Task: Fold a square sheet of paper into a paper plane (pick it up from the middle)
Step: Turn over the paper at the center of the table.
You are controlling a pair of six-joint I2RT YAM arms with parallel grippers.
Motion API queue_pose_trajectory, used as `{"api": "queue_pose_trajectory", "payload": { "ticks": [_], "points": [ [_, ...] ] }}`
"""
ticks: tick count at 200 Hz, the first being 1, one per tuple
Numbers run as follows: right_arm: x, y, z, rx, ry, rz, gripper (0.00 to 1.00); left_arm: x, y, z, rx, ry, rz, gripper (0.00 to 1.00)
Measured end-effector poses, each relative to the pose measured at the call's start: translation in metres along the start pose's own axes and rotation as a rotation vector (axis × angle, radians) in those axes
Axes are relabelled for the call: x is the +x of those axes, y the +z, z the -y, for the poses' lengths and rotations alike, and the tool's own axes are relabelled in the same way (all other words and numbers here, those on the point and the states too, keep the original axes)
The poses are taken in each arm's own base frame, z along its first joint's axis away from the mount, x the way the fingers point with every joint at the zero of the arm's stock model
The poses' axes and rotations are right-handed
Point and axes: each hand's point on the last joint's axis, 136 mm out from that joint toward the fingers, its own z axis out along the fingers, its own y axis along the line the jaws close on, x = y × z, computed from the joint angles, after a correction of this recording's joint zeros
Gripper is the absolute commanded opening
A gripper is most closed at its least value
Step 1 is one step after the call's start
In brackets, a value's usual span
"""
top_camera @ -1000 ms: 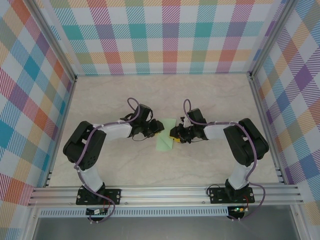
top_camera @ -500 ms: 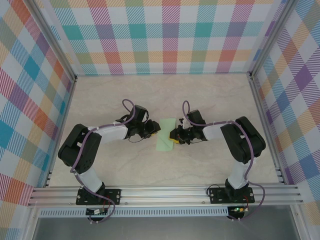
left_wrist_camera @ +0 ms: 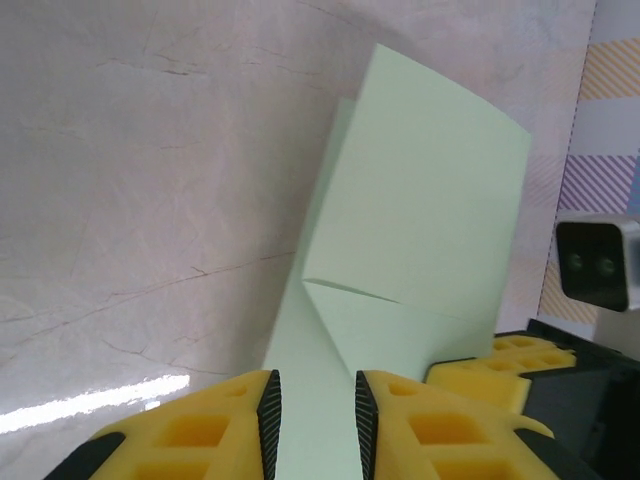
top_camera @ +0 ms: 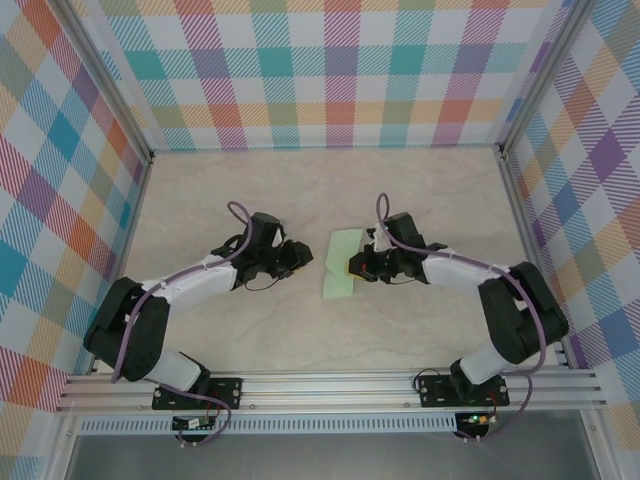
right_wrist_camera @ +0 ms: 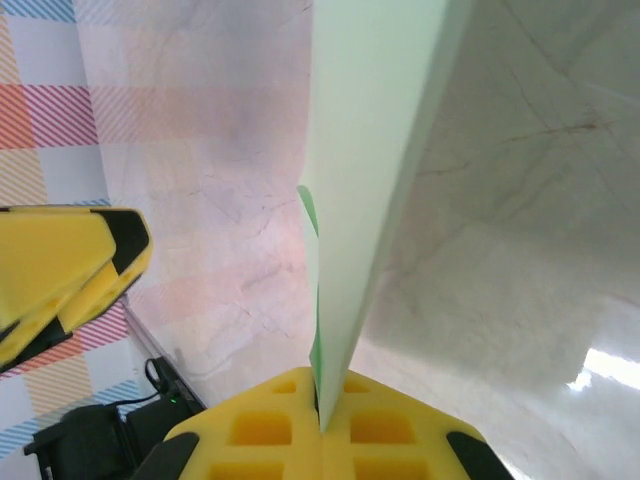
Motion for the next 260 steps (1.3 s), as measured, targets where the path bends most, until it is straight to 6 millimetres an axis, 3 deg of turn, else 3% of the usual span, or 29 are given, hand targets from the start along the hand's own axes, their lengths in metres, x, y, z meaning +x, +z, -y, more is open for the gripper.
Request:
{"api": "queue_pose_trajectory", "payload": {
  "ticks": [73,91,112,123,173,215,236,260],
  "points": [
    [0.011,-0.124,0.008,0.495,-0.111,0.191,0.03,-0.005,-0.038,-0.003,-0.021,0.036,0.122,0.32],
    [0.018,-0.143,0.014,0.664,-0.141,0.185,0.00,-0.005,-0.043,-0.009,-0.039,0.034,0.147,0.33],
    [0.026,-0.149,0.026,0.867,-0.139,0.117,0.03,-0.006,-0.049,-0.016,-0.063,0.027,0.174,0.35],
    [0.029,-0.144,0.035,0.966,-0.132,0.071,0.09,-0.007,-0.053,-0.019,-0.076,0.026,0.194,0.35],
    [0.042,-0.092,0.065,1.200,-0.118,-0.122,0.09,-0.012,-0.092,-0.041,-0.162,-0.037,0.334,0.40],
    [0.039,-0.024,0.057,1.184,-0.119,-0.205,0.11,-0.007,-0.116,-0.061,-0.211,-0.074,0.399,0.42],
    [0.038,0.016,0.047,1.132,-0.127,-0.234,0.18,-0.005,-0.117,-0.064,-0.219,-0.082,0.399,0.43],
    [0.041,0.044,0.036,1.039,-0.128,-0.253,0.31,-0.004,-0.117,-0.064,-0.218,-0.083,0.393,0.44]
  ]
}}
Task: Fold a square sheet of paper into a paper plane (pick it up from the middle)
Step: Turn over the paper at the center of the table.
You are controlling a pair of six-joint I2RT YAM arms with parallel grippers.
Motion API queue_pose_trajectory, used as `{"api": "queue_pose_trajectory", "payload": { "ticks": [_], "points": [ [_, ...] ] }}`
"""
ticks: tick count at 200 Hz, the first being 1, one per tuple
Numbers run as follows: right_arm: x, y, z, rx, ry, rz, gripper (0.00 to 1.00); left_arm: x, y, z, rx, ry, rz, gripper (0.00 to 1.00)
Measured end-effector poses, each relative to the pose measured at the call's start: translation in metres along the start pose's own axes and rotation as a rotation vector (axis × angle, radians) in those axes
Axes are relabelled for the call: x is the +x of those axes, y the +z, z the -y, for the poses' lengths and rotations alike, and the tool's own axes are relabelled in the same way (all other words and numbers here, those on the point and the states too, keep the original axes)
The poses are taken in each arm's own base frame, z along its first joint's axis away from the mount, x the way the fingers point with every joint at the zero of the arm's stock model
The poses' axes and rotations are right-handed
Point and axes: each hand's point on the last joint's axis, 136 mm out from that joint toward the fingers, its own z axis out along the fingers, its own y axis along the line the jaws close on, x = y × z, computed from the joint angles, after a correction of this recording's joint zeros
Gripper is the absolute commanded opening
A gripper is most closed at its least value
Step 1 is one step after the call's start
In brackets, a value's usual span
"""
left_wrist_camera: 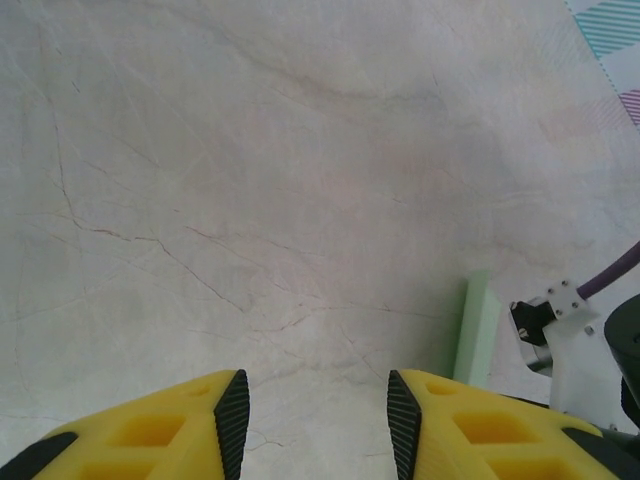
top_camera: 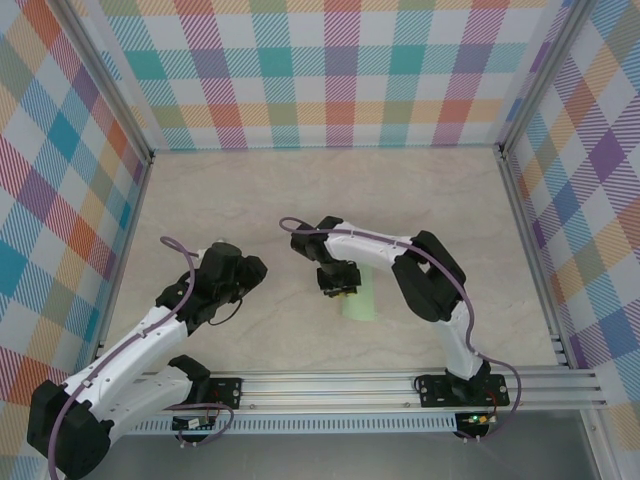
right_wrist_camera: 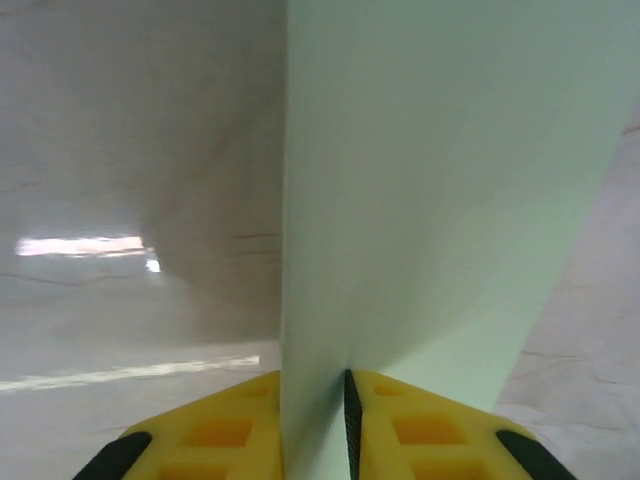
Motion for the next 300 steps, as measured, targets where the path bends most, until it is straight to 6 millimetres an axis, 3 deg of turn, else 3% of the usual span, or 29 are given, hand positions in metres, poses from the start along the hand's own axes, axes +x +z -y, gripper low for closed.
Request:
{"api": "queue_pose_trajectory", "payload": {
  "ticks": [26,45,58,77,111,129,151,204,280,300],
  "points": [
    [-0.003,-0.014,-0.020,-0.141,-0.011,0.039,0.40,0.004,0.004,-0.001,-0.008,0.008,-0.023,0.45],
    [0.001,-0.035,-0.019,-0.269,-0.003,0.098,0.44,0.009,0.009,-0.003,-0.018,0.019,-0.051,0.46],
    [0.006,-0.051,-0.013,-0.380,0.009,0.130,0.43,0.013,0.013,-0.003,-0.023,0.024,-0.074,0.46],
    [0.008,-0.063,-0.002,-0.536,0.043,0.167,0.34,0.020,0.021,-0.003,-0.025,0.029,-0.112,0.46],
    [0.007,-0.037,0.007,-0.706,0.103,0.144,0.21,0.036,0.040,0.004,-0.005,0.049,-0.206,0.46],
    [0.010,-0.022,0.006,-0.756,0.124,0.105,0.20,0.044,0.050,0.010,0.010,0.051,-0.258,0.46],
    [0.005,-0.017,-0.004,-0.818,0.119,0.098,0.19,0.049,0.059,0.018,0.031,0.052,-0.298,0.46],
    [-0.003,0.013,-0.018,-0.853,0.165,0.069,0.18,0.058,0.065,0.025,0.054,0.054,-0.343,0.46],
    [-0.014,0.007,-0.029,-0.939,0.239,0.102,0.20,0.069,0.071,0.036,0.074,0.074,-0.387,0.38],
    [-0.014,0.003,-0.022,-0.917,0.248,0.123,0.21,0.075,0.075,0.041,0.080,0.094,-0.412,0.29]
  ]
}}
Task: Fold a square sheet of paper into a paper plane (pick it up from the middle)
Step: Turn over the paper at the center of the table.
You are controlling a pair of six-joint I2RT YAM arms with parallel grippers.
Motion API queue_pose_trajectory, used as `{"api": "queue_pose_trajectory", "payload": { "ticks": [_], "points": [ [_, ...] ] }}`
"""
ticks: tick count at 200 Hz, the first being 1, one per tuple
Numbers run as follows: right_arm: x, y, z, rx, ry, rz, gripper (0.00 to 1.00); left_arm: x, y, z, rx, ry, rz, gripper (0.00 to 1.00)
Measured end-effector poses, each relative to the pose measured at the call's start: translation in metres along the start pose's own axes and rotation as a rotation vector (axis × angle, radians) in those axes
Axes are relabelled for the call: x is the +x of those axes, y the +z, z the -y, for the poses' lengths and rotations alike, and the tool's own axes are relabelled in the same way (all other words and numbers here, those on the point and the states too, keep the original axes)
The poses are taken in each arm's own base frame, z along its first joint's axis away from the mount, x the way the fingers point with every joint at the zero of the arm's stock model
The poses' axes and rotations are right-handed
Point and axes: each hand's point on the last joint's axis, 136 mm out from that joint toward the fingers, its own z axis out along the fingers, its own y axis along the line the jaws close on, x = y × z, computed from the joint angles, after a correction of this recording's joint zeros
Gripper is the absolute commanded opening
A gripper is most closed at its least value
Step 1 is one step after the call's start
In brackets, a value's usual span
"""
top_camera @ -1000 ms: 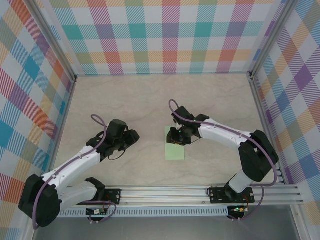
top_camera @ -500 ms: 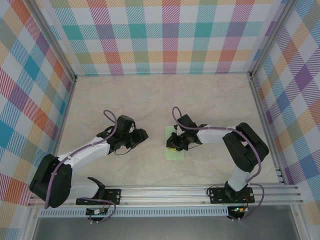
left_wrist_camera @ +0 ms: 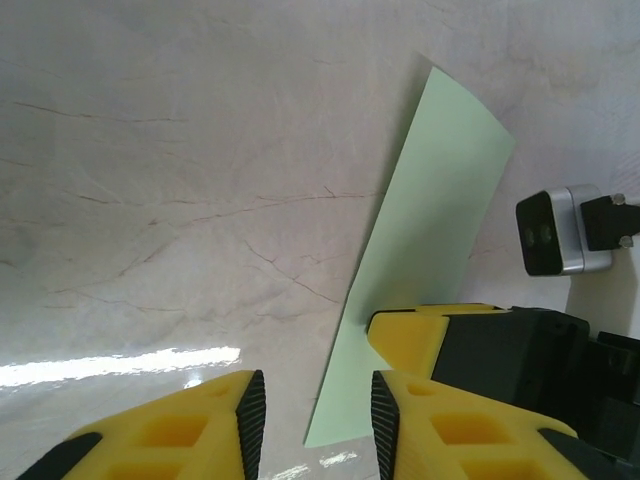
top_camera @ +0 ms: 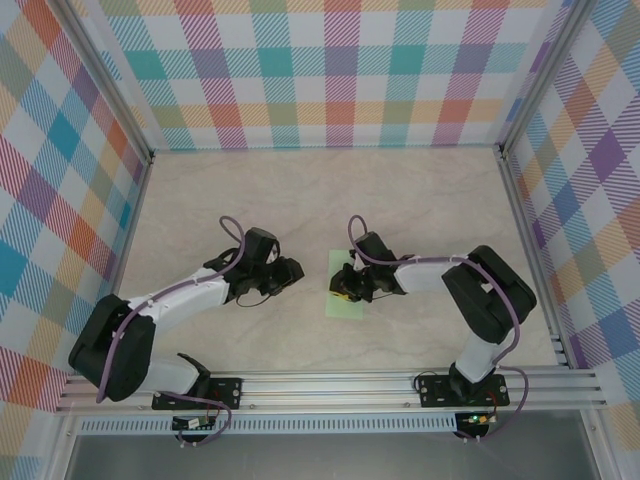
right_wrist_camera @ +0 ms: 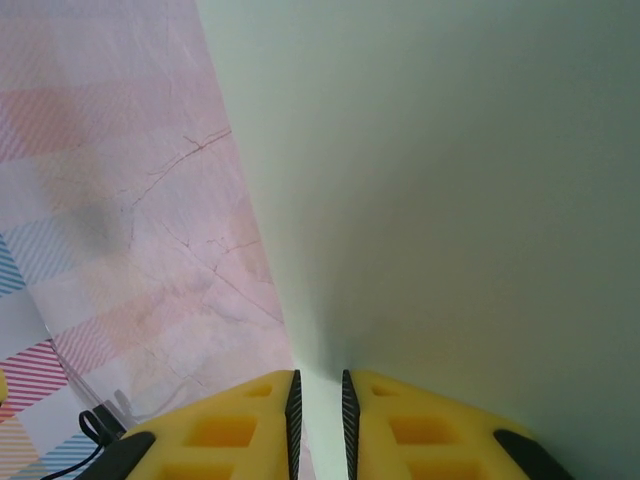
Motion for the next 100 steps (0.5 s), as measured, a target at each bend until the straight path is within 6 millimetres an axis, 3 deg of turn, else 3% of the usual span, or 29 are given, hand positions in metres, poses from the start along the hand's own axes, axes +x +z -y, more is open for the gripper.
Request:
{"api": "queue_pose_trajectory", "payload": {
  "ticks": [23,57,76,100],
  "points": [
    [-0.001,-0.022,-0.005,0.029,-0.017,0.052,0.22,0.004,0.011,0.009,0.008,0.024,-0.033,0.22],
    [-0.011,-0.070,-0.011,0.045,-0.035,0.188,0.30,0.014,0.031,0.028,0.025,0.060,-0.095,0.19],
    [-0.014,-0.088,0.009,0.056,0.001,0.242,0.34,0.018,0.042,0.040,0.033,0.095,-0.127,0.17],
    [-0.007,-0.091,0.042,0.106,0.058,0.240,0.39,0.018,0.059,0.049,0.030,0.115,-0.156,0.16]
  ]
}}
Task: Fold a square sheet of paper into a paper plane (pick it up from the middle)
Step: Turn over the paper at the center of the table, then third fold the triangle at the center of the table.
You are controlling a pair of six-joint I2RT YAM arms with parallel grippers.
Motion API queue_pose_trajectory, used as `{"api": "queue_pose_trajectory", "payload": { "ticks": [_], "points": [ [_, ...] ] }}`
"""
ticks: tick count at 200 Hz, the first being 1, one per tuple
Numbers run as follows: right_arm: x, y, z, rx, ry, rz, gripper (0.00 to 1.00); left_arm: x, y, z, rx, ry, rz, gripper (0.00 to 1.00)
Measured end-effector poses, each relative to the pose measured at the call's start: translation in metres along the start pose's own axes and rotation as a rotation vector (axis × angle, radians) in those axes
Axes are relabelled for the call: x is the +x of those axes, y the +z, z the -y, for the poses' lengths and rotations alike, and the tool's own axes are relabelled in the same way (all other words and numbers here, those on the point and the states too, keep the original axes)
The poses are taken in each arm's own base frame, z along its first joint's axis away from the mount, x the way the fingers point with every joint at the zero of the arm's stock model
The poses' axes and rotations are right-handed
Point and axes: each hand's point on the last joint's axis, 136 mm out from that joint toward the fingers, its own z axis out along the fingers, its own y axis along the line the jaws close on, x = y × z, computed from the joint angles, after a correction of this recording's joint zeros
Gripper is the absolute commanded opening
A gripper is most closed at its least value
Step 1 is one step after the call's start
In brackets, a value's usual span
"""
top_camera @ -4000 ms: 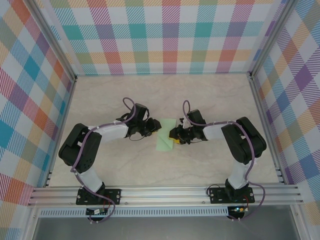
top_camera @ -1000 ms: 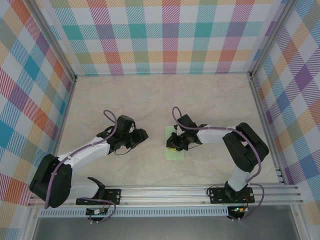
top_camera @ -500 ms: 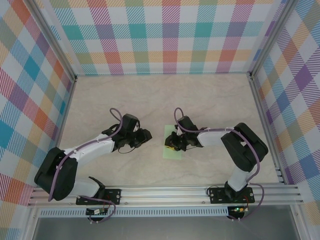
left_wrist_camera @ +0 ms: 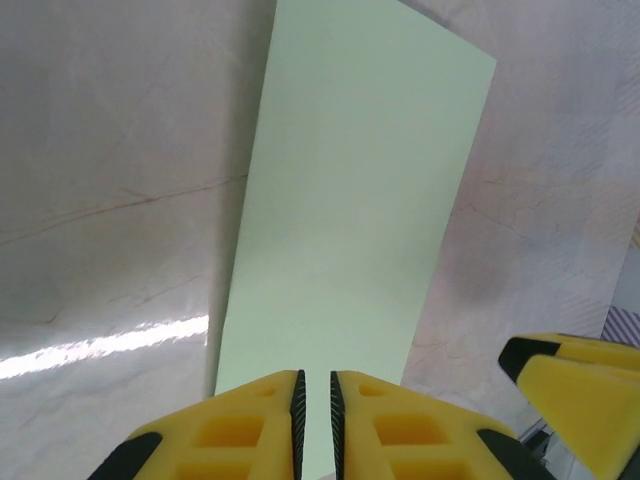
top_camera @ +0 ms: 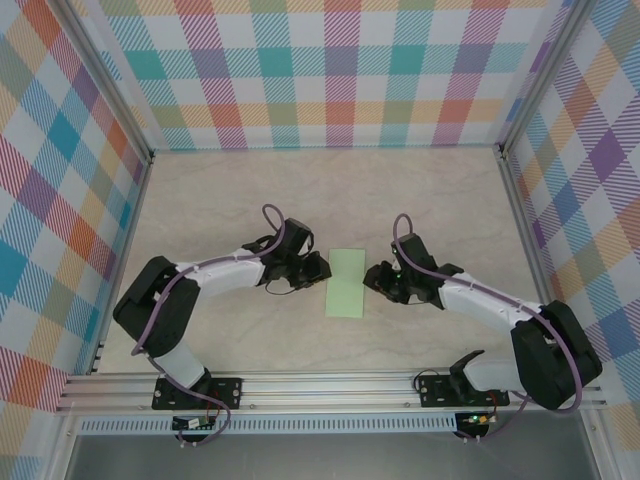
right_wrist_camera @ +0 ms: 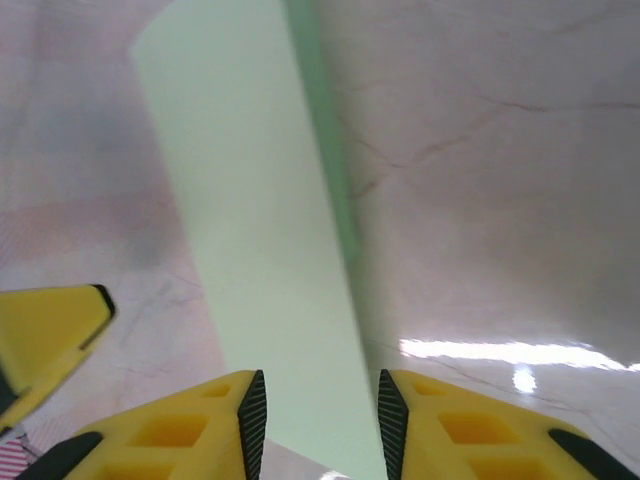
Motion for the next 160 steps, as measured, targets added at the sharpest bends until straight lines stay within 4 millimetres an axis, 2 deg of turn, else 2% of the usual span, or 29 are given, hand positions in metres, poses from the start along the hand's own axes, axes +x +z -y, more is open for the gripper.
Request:
{"api": "queue_pose_trajectory", "payload": {
  "ticks": [16,73,115,160],
  "points": [
    [0.009,0.003,0.009,0.011,0.007,-0.034,0.40,-0.003,0.008,0.000,-0.008,0.007,-0.010,0.16],
    [0.018,0.014,0.005,-0.025,0.006,-0.105,0.42,0.001,0.033,-0.015,-0.051,-0.009,-0.065,0.15],
    [0.022,0.024,0.006,-0.025,0.005,-0.145,0.43,0.004,0.038,-0.021,-0.066,-0.015,-0.078,0.15],
    [0.020,0.030,-0.001,-0.046,-0.009,-0.157,0.43,0.004,0.041,-0.023,-0.070,-0.003,-0.083,0.15]
  ]
}}
